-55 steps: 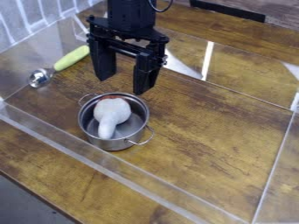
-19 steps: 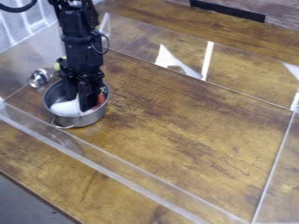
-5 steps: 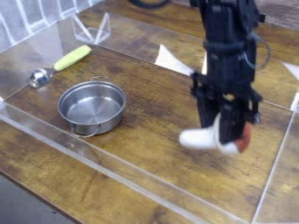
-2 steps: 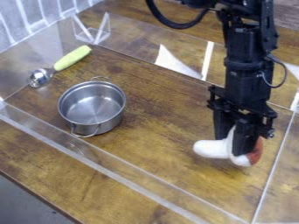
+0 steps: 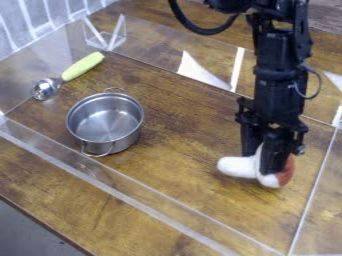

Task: Remove the mushroom from the silver pot and put it on the table

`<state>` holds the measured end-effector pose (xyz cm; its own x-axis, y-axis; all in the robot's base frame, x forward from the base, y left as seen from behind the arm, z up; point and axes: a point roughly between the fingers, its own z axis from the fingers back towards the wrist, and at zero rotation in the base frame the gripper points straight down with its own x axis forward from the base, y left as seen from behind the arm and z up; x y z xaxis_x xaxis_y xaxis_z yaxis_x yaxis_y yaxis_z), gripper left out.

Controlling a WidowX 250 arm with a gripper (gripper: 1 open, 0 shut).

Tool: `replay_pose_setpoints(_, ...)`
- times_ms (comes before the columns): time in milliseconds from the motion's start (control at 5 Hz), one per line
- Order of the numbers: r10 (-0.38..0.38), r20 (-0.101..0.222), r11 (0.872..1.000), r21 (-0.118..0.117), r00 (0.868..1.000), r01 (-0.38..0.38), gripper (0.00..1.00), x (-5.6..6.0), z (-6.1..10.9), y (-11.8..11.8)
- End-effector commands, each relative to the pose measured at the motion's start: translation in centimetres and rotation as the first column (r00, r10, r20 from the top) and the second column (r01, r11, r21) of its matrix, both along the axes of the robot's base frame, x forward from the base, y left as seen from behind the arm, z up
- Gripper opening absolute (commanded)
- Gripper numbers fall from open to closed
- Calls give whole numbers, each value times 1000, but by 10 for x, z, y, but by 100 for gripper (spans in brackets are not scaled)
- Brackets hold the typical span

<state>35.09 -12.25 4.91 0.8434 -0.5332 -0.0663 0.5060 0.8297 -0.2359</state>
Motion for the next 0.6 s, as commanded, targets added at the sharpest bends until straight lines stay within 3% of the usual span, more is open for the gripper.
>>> replay_pose_setpoints(0, -43, 37, 999, -5, 998, 43, 0, -2, 7, 13)
replay_pose_setpoints(400, -87, 39, 996, 22, 995, 86, 0, -10, 6, 25)
